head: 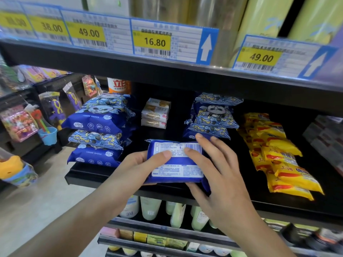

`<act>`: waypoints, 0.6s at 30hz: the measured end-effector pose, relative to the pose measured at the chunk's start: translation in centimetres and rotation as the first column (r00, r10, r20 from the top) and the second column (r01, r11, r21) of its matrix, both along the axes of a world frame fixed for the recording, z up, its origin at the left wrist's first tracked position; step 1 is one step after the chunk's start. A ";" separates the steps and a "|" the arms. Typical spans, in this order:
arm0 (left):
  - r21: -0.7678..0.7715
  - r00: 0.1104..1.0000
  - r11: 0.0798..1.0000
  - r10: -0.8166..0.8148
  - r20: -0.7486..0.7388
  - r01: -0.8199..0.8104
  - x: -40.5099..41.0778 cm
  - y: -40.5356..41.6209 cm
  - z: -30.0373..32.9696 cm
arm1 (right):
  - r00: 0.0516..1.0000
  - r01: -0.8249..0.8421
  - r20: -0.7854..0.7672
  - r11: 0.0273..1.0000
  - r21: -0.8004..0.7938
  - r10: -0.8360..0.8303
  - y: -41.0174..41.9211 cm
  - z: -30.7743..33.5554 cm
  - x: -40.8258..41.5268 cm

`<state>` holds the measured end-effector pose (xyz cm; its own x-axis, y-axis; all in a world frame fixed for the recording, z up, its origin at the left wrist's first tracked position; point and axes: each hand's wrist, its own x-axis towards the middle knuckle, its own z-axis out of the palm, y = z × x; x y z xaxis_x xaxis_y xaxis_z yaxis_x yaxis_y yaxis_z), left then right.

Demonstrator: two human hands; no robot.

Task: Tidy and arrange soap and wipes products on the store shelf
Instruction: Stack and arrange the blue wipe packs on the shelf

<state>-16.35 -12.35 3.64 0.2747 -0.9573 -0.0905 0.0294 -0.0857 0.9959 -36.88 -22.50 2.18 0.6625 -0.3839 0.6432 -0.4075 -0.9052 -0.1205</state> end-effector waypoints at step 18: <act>-0.040 0.975 0.982 0.190 0.113 -0.187 0.8 -0.4 -1.7 | 0.988 -0.096 0.150 0.891 0.443 0.032 -0.2 0.9 0.1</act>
<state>-15.54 -12.70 1.91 0.4575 -0.8890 -0.0203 -0.0735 -0.0606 0.9955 -36.78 -22.67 3.04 0.6148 -0.6119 0.4975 -0.3015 -0.7653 -0.5687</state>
